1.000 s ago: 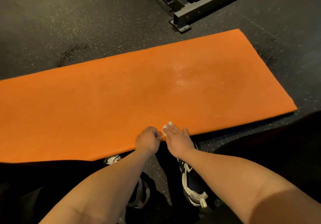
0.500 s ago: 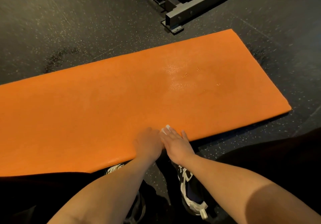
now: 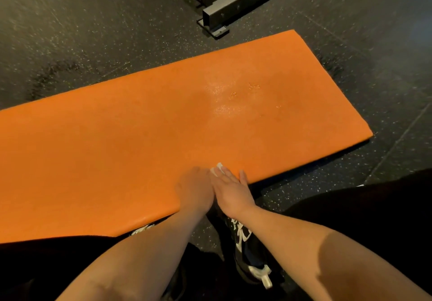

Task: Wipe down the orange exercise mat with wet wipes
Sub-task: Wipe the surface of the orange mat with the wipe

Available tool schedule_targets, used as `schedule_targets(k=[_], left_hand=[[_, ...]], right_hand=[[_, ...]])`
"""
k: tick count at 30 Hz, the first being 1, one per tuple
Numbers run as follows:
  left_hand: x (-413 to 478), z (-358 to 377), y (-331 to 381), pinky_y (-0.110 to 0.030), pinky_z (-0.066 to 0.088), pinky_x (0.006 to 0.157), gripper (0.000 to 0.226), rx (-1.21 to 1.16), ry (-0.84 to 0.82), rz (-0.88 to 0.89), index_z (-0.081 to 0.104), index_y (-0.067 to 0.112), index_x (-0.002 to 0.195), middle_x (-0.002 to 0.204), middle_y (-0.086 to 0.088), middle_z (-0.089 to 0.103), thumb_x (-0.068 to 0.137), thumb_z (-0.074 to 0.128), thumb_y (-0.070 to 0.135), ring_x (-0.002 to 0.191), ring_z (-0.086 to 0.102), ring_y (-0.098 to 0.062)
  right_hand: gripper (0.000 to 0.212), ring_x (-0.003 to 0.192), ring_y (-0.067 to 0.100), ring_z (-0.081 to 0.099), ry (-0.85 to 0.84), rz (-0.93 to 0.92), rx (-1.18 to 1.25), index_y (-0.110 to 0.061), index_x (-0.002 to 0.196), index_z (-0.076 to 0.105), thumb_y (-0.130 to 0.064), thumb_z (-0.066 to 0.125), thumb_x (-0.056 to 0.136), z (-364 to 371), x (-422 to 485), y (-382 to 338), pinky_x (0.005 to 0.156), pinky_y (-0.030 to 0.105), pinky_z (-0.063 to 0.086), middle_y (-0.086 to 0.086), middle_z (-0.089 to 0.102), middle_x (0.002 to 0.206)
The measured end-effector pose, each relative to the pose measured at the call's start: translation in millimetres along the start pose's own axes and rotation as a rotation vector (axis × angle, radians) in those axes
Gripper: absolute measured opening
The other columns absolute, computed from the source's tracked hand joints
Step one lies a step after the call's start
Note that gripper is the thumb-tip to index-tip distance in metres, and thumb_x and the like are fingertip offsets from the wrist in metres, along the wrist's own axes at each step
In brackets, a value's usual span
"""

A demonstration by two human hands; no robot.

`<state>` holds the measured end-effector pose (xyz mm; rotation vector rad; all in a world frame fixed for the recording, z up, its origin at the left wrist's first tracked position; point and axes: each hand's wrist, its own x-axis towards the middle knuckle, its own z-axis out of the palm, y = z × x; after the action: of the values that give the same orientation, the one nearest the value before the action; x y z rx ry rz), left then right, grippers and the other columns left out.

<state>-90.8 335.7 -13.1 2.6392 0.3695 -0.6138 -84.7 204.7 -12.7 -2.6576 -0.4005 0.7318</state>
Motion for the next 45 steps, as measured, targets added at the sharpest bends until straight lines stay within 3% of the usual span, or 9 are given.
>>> schedule_targets(k=[7,14,16,21,28,31,36,42,45], left_hand=[[-2.4,-4.5,4.5,-0.05,0.019,0.113,0.046,0.063,-0.052,0.047,0.032,0.04,0.15,0.162,0.008,0.022,0.105,0.03,0.046,0.142,0.019,-0.029],[-1.7,-5.8,5.7,-0.05,0.019,0.112,0.044,0.06,-0.1,0.042,0.032,0.046,0.148,0.163,0.007,0.021,0.104,0.028,0.05,0.141,0.019,-0.03],[-1.9,-6.8,3.3,-0.051,0.019,0.112,0.044,0.062,-0.102,0.05,0.032,0.046,0.149,0.163,0.008,0.021,0.105,0.03,0.049,0.142,0.019,-0.03],[0.6,-7.3,3.0,-0.051,0.019,0.112,0.045,0.083,-0.111,0.06,0.032,0.044,0.149,0.163,0.007,0.02,0.105,0.032,0.048,0.142,0.019,-0.032],[4.3,-0.4,4.5,-0.049,0.023,0.107,0.04,0.029,-0.063,0.014,0.038,0.045,0.145,0.159,0.011,0.027,0.106,0.027,0.043,0.137,0.025,-0.027],[6.1,-1.2,-0.2,-0.048,0.024,0.104,0.04,0.03,-0.056,0.034,0.037,0.045,0.146,0.159,0.012,0.027,0.107,0.027,0.041,0.135,0.026,-0.027],[8.2,-1.3,-1.5,-0.047,0.025,0.103,0.041,0.047,-0.037,0.021,0.033,0.045,0.148,0.162,0.012,0.021,0.108,0.027,0.038,0.134,0.028,-0.026],[23.5,-6.2,-6.3,-0.041,0.027,0.098,0.044,-0.039,-0.032,-0.016,0.036,0.041,0.15,0.162,0.016,0.025,0.107,0.03,0.035,0.132,0.03,-0.023],[24.3,-4.2,-10.5,-0.041,0.027,0.1,0.045,-0.04,-0.036,-0.007,0.036,0.043,0.15,0.162,0.018,0.024,0.106,0.034,0.036,0.134,0.029,-0.022]], right_hand=[[0.057,0.155,0.017,-0.013,0.091,0.543,0.119,-0.032,0.162,0.007,-0.023,0.026,0.108,-21.1,-4.1,48.4,0.124,0.058,-0.001,-0.007,-0.005,0.17],[0.051,0.155,0.012,-0.009,-0.016,0.044,-0.031,-0.028,0.162,0.017,-0.03,0.021,0.111,-5.2,-6.8,4.1,0.124,0.055,-0.005,-0.007,0.004,0.17],[0.052,0.156,0.014,-0.009,-0.021,0.077,-0.083,-0.03,0.162,0.013,-0.035,0.016,0.111,-9.2,-5.0,13.9,0.124,0.057,-0.004,-0.007,0.002,0.17],[0.054,0.155,0.018,-0.014,0.034,0.505,0.084,-0.029,0.162,0.006,-0.035,0.018,0.109,-23.1,0.1,45.6,0.124,0.058,-0.002,-0.005,-0.006,0.17],[0.051,0.155,0.01,-0.009,-0.084,0.08,0.04,-0.027,0.162,0.018,-0.034,0.018,0.111,-16.0,8.4,-0.6,0.124,0.052,-0.006,-0.008,0.005,0.17],[0.052,0.155,0.011,-0.006,-0.077,0.08,-0.028,-0.03,0.161,0.017,-0.036,0.017,0.11,-18.3,20.4,13.3,0.123,0.055,-0.006,-0.009,0.006,0.17],[0.056,0.155,0.018,-0.013,-0.032,0.378,-0.031,-0.024,0.163,0.002,-0.031,0.017,0.109,-22.9,37.4,30.3,0.123,0.057,-0.005,-0.003,-0.008,0.17],[0.053,0.155,0.01,-0.01,-0.156,-0.017,-0.087,-0.028,0.163,0.01,-0.034,0.015,0.11,-16.9,46.6,1.5,0.123,0.055,-0.01,-0.009,0.0,0.17],[0.053,0.155,0.011,-0.008,-0.148,-0.016,-0.137,-0.031,0.162,0.011,-0.034,0.017,0.11,-29.3,62.2,19.6,0.121,0.057,-0.01,-0.01,0.001,0.17]])
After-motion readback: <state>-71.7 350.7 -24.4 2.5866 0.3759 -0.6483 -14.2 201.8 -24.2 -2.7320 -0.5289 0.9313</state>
